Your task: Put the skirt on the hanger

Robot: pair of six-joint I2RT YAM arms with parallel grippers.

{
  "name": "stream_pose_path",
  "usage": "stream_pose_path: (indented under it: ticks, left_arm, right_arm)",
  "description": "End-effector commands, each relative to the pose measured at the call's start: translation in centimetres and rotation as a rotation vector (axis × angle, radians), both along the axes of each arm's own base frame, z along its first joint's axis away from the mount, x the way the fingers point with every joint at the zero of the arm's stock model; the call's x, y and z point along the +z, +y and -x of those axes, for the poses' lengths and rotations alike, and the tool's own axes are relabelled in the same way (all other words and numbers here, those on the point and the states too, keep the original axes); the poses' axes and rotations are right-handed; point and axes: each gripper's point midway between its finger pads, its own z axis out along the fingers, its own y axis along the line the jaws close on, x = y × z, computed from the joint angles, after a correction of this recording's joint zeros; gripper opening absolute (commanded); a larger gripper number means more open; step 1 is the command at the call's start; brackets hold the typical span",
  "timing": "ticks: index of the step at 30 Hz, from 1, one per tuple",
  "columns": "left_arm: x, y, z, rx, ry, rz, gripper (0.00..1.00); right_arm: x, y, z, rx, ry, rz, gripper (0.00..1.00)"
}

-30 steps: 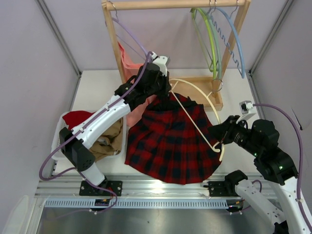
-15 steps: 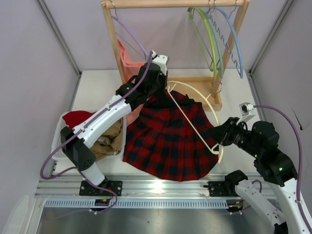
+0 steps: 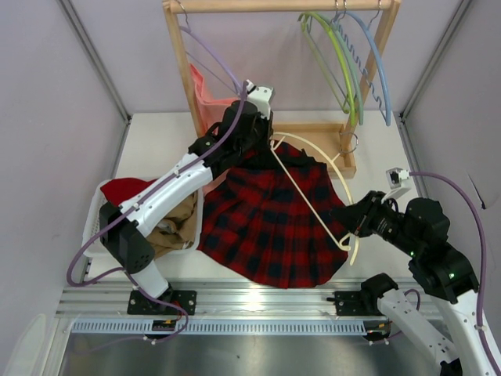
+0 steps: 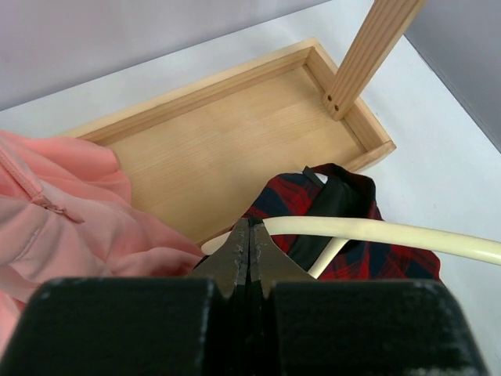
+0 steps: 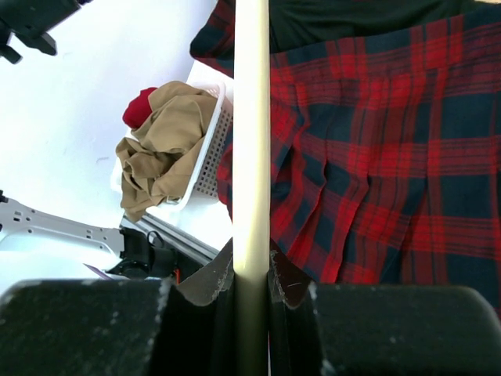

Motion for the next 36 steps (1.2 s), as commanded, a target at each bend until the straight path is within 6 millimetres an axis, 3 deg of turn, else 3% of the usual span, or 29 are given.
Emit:
stream_pose_path:
  ticks: [1, 11, 18, 27, 30, 31, 32, 33, 35, 36]
  left_arm:
    - [5.6, -0.1, -1.3, -0.01, -0.171, 0.117, 0.0]
    - [4.9, -2.1, 1.5, -0.238, -0.169, 0.078, 0.0]
    - [3.2, -2.2, 3.4, -0.34, -0.12, 0.011, 0.0]
    - [2.3, -0.2, 3.5, -0.269, -0.104, -0.04, 0.04]
    - [2.8, 0.4, 3.7, -0.249, -0.103, -0.044, 0.16]
    - [3.2, 0.8, 3.7, -0.227, -0.107, -0.044, 0.27]
    - [3.2, 1.2, 3.8, -0.215, -0.097, -0.054, 0.32]
    - [4.2, 1.4, 3.7, -0.206, -0.11, -0.048, 0.43]
    - [5.5, 1.7, 4.0, -0.204, -0.117, -0.05, 0.55]
    - [5.8, 1.7, 4.2, -0.207, -0.116, -0.051, 0.69]
  right_arm:
    - [2.2, 0.8, 0.3, 0.039, -0.066, -0.069, 0.0]
    - [2.4, 0.7, -0.9, 0.017, -0.118, -0.049, 0.0]
    - [3.1, 0.4, -1.9, -0.006, -0.181, -0.017, 0.0]
    - [3.9, 0.0, -3.2, -0.046, -0.251, -0.01, 0.0]
    - [4.3, -0.4, -3.7, -0.077, -0.303, -0.004, 0.0]
    - [4.6, -0.5, -3.9, -0.084, -0.325, -0.007, 0.0]
    - [4.7, -0.5, -4.1, -0.09, -0.334, -0.004, 0.0]
    - [4.7, -0.5, -4.3, -0.092, -0.342, 0.003, 0.0]
    - [5.5, -0.6, -4.6, -0.101, -0.379, -0.006, 0.0]
    - [5.8, -0.7, -4.6, -0.107, -0.391, -0.012, 0.0]
